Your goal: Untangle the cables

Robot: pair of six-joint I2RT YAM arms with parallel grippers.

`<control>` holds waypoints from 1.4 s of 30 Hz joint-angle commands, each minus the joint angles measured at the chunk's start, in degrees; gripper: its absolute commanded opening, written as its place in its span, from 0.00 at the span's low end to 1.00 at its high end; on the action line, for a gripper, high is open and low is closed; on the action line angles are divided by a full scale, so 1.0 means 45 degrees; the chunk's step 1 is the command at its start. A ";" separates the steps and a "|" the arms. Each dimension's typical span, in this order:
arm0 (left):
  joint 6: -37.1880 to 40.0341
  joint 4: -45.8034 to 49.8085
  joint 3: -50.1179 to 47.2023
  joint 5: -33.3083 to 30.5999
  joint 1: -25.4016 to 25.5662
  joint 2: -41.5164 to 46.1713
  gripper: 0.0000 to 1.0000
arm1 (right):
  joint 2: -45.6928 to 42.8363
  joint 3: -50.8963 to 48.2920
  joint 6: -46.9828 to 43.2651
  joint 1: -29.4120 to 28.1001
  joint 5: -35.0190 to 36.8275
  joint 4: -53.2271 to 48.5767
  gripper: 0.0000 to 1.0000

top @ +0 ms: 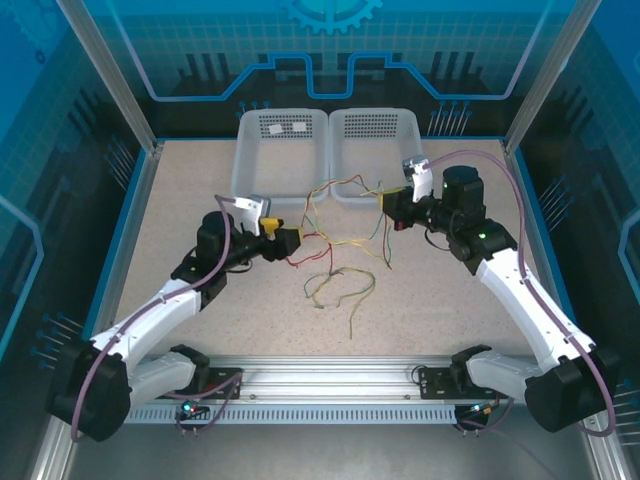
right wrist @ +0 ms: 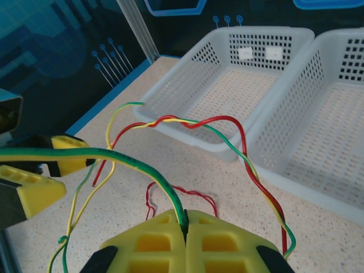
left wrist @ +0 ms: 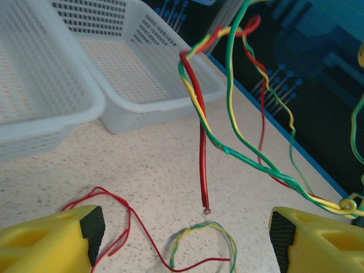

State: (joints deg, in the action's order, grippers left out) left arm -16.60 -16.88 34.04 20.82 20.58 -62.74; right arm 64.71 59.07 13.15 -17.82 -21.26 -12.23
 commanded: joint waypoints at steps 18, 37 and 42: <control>0.0498 -0.1794 0.0406 0.0957 0.0165 -0.1301 0.31 | -0.0469 -0.0962 0.0149 0.0145 -0.1550 0.1758 0.00; 0.0720 -0.0593 -0.0417 -0.3931 0.0077 -0.0209 0.00 | -0.0472 -0.0667 0.1640 0.1863 0.3082 0.0206 0.00; 0.0150 -0.0626 -0.0740 -0.5104 -0.0381 0.0160 0.00 | -0.0627 -0.0739 0.2143 0.2822 0.3886 -0.0289 0.00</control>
State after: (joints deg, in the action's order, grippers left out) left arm -14.72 -19.97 32.18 3.81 20.80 -64.10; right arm 63.46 55.07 20.58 -7.88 -8.47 -11.51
